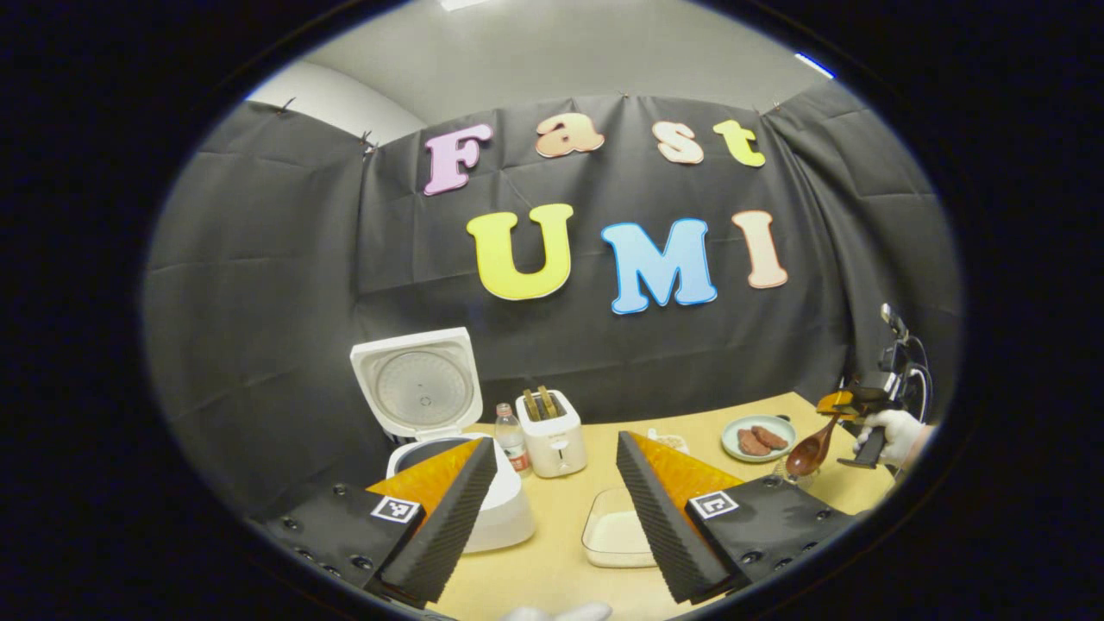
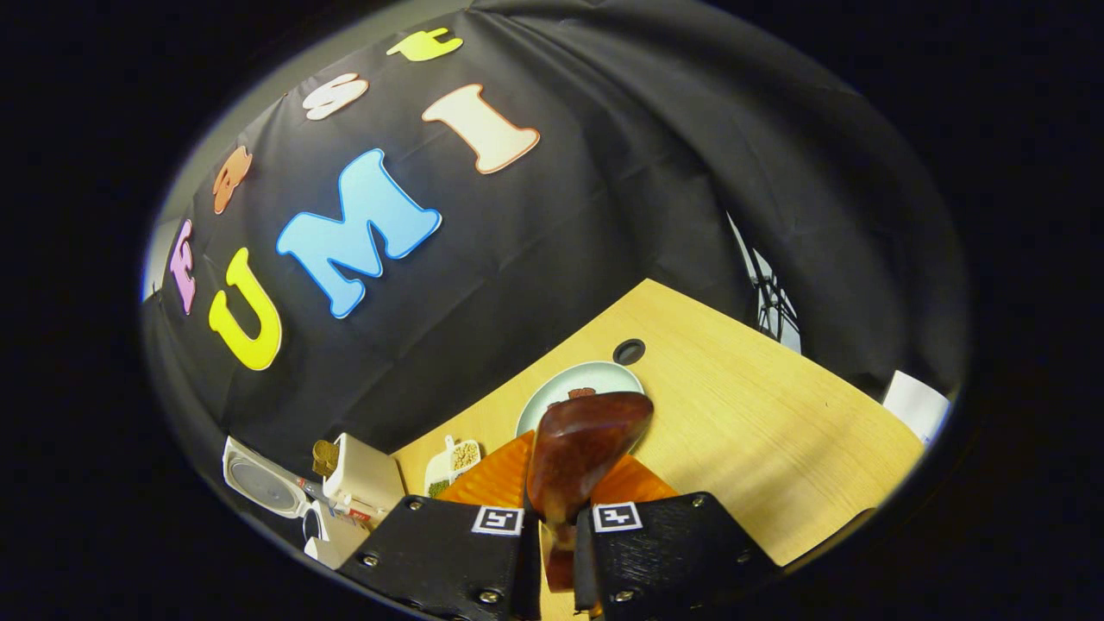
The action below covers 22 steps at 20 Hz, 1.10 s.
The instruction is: Close the left gripper, press the button to open the rice cooker; take a wooden spoon from the chopstick holder with the right hand, scoop a spoonful of rice and pour it into the rice cooker, then put the wooden spoon back into the chopstick holder.
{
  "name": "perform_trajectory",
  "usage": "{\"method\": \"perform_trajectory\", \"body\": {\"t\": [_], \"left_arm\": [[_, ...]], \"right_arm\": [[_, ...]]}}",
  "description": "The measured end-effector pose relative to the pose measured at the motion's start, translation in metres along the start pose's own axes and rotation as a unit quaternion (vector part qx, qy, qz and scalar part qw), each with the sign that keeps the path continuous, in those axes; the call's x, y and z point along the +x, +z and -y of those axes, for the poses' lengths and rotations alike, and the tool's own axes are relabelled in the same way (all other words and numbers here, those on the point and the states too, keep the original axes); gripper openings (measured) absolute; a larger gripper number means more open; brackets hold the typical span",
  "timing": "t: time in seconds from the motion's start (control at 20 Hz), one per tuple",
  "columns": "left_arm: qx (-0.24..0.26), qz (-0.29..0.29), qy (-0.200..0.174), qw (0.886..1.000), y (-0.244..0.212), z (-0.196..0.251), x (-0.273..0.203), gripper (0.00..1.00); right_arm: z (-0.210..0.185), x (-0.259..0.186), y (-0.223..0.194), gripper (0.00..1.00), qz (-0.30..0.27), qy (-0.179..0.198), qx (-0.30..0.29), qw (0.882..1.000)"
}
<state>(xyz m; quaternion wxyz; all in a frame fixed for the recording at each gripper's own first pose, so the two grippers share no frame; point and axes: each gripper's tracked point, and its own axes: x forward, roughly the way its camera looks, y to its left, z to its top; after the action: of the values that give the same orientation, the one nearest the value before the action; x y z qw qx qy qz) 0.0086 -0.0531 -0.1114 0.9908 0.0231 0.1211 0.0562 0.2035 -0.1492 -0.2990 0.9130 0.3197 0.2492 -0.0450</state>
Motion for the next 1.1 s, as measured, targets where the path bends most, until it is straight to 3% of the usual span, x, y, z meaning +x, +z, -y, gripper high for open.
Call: {"method": "perform_trajectory", "body": {"t": [0.5, 0.8, 0.9, 0.95, 1.05, 1.1], "left_arm": [[0.005, -0.015, 0.015, 1.0, -0.006, 0.009, -0.003, 0.97], [0.004, -0.009, 0.007, 1.0, 0.001, 0.012, 0.0, 0.97], [0.006, -0.004, 0.003, 1.0, 0.004, 0.013, 0.0, 0.97], [0.008, 0.0, 0.001, 1.0, 0.006, 0.011, 0.001, 0.98], [0.008, 0.006, 0.001, 1.0, 0.01, 0.007, 0.002, 0.97], [0.004, 0.009, 0.0, 1.0, 0.012, 0.005, 0.002, 0.97]], "right_arm": [[0.027, 0.031, -0.047, 0.15, -0.033, -0.035, -0.01, 0.999], [0.03, 0.034, -0.048, 0.18, -0.04, -0.025, 0.021, 0.999], [0.027, 0.025, -0.038, 0.28, -0.026, -0.026, 0.013, 0.999], [0.025, 0.021, -0.031, 0.56, -0.017, -0.025, 0.01, 0.999], [0.022, 0.005, -0.015, 0.75, 0.0, -0.033, -0.023, 0.999], [0.016, -0.005, -0.003, 0.93, 0.013, -0.033, -0.043, 0.998]]}}
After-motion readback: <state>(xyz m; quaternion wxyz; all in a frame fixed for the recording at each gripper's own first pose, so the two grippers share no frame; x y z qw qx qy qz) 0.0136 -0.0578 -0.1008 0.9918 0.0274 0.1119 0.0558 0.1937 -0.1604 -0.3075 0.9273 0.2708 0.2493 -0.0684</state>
